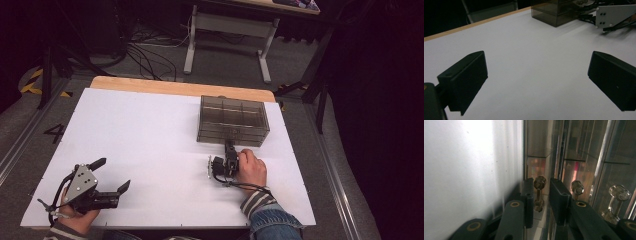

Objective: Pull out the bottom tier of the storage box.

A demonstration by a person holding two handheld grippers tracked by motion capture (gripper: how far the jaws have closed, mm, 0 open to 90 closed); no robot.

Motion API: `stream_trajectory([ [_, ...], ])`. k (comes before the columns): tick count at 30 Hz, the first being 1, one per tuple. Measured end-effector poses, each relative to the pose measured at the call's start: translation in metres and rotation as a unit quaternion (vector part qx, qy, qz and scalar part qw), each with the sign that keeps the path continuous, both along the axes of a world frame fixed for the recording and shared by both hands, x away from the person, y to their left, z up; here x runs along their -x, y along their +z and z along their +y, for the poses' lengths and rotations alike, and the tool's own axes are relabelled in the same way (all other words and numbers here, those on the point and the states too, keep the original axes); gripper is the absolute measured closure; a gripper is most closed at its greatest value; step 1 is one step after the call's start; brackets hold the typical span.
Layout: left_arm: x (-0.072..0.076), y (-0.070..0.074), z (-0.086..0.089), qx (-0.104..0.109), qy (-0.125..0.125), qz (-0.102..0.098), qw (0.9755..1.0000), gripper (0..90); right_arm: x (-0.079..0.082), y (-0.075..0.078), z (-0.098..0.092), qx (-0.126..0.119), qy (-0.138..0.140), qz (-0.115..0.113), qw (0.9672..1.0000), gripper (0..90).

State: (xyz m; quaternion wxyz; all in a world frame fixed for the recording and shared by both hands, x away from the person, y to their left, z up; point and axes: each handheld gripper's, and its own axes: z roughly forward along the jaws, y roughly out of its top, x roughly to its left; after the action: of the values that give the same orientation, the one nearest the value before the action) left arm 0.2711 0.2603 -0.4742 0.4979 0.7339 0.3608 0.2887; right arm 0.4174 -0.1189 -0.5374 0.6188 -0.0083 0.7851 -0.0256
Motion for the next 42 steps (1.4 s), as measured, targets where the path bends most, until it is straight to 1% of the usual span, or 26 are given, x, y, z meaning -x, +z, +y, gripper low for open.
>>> stream_trajectory([
  [3, 0.000, 0.000, 0.000, 0.001, 0.000, 0.000, 1.0000, 3.2, -0.001, 0.000, 0.000, 0.013, 0.007, -0.003, 0.9999, 77.0],
  [8, 0.000, 0.000, 0.000, 0.000, -0.001, 0.000, 1.0000, 3.3, -0.001, -0.002, 0.000, 0.007, 0.002, -0.003, 1.0000, 77.5],
  [9, 0.000, 0.000, 0.000, 0.000, -0.001, 0.000, 1.0000, 3.3, -0.002, -0.001, 0.000, 0.013, 0.006, -0.003, 0.9999, 78.4],
  [14, 0.000, 0.000, 0.000, 0.001, 0.000, 0.001, 1.0000, 3.2, -0.002, -0.002, 0.000, 0.011, 0.003, -0.003, 0.9999, 78.7],
  [22, -0.001, 0.000, 0.000, 0.000, -0.001, 0.001, 1.0000, 3.2, -0.002, -0.001, 0.001, 0.013, 0.003, -0.002, 0.9999, 79.3],
  [23, -0.001, 0.000, 0.000, 0.000, 0.000, 0.002, 1.0000, 3.2, -0.002, 0.000, 0.001, 0.013, 0.000, 0.001, 0.9999, 79.3],
  [24, -0.001, 0.000, 0.000, 0.000, 0.000, 0.002, 1.0000, 3.2, -0.002, -0.001, 0.001, 0.009, -0.001, 0.002, 1.0000, 79.3],
  [27, -0.001, 0.000, 0.000, 0.001, 0.000, 0.002, 1.0000, 3.2, -0.001, 0.001, 0.001, 0.010, 0.001, 0.003, 0.9999, 79.5],
  [29, -0.001, 0.000, -0.001, 0.003, 0.000, 0.003, 1.0000, 3.2, 0.000, 0.001, 0.001, 0.005, -0.003, 0.006, 1.0000, 79.6],
  [30, -0.001, 0.000, 0.000, 0.003, 0.000, 0.003, 1.0000, 3.3, 0.000, 0.003, 0.001, 0.006, -0.002, 0.007, 1.0000, 79.6],
  [31, -0.001, 0.000, 0.000, 0.003, 0.000, 0.003, 1.0000, 3.2, 0.001, 0.003, 0.000, 0.002, -0.007, 0.009, 0.9999, 79.6],
  [33, -0.001, 0.000, 0.000, 0.004, 0.000, 0.002, 1.0000, 3.2, 0.003, 0.004, 0.000, -0.003, -0.008, 0.010, 0.9999, 79.6],
  [36, -0.001, 0.000, 0.000, 0.002, -0.001, 0.002, 1.0000, 3.2, 0.005, 0.005, 0.000, -0.001, -0.006, 0.012, 0.9999, 79.6],
  [37, -0.001, 0.000, 0.000, 0.003, -0.001, 0.002, 1.0000, 3.2, 0.008, 0.005, -0.001, -0.005, -0.005, 0.015, 0.9999, 79.6],
  [41, -0.001, 0.000, -0.001, 0.003, -0.002, 0.001, 1.0000, 3.2, 0.011, 0.006, -0.001, -0.007, -0.007, 0.018, 0.9998, 79.5],
  [42, -0.001, 0.000, -0.001, 0.003, -0.002, 0.001, 1.0000, 3.2, 0.012, 0.007, -0.001, -0.001, -0.003, 0.018, 0.9998, 79.5],
])
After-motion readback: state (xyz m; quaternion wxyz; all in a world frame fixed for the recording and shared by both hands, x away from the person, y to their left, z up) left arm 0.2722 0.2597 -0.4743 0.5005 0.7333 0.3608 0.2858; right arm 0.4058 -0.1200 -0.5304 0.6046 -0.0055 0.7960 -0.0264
